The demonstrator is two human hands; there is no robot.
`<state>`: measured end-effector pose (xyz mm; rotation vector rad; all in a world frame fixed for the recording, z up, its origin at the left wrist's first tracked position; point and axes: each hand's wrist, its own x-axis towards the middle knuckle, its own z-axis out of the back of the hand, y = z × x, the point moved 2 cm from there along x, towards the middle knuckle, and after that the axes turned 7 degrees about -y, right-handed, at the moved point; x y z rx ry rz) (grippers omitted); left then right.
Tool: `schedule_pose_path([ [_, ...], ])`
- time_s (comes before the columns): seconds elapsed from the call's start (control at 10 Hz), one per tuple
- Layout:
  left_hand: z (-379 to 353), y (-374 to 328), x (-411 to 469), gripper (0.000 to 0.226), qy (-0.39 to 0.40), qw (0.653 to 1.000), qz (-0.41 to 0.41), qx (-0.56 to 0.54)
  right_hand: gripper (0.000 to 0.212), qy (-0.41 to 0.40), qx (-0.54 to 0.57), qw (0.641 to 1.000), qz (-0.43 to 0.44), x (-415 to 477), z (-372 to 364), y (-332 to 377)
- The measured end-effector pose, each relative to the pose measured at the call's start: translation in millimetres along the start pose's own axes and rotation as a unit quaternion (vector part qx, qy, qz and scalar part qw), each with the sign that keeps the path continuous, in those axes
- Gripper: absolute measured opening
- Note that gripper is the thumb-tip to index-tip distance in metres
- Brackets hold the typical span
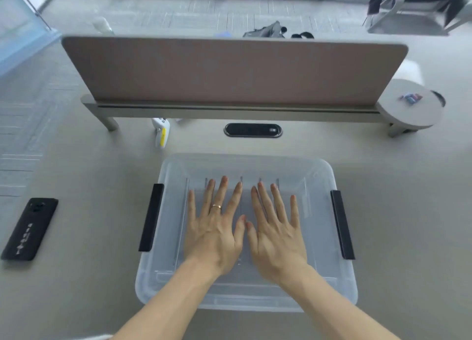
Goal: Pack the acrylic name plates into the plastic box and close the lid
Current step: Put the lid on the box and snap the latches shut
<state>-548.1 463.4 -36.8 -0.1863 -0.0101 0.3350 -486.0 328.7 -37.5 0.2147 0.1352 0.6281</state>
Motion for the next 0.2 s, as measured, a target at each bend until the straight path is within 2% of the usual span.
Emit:
schedule_pose_path([
  [0.2, 46.1, -7.2, 10.6, 0.066, 0.037, 0.999, 0.016, -0.017, 0.070, 0.052, 0.031, 0.998, 0.008, 8.3, 37.7, 1.9],
])
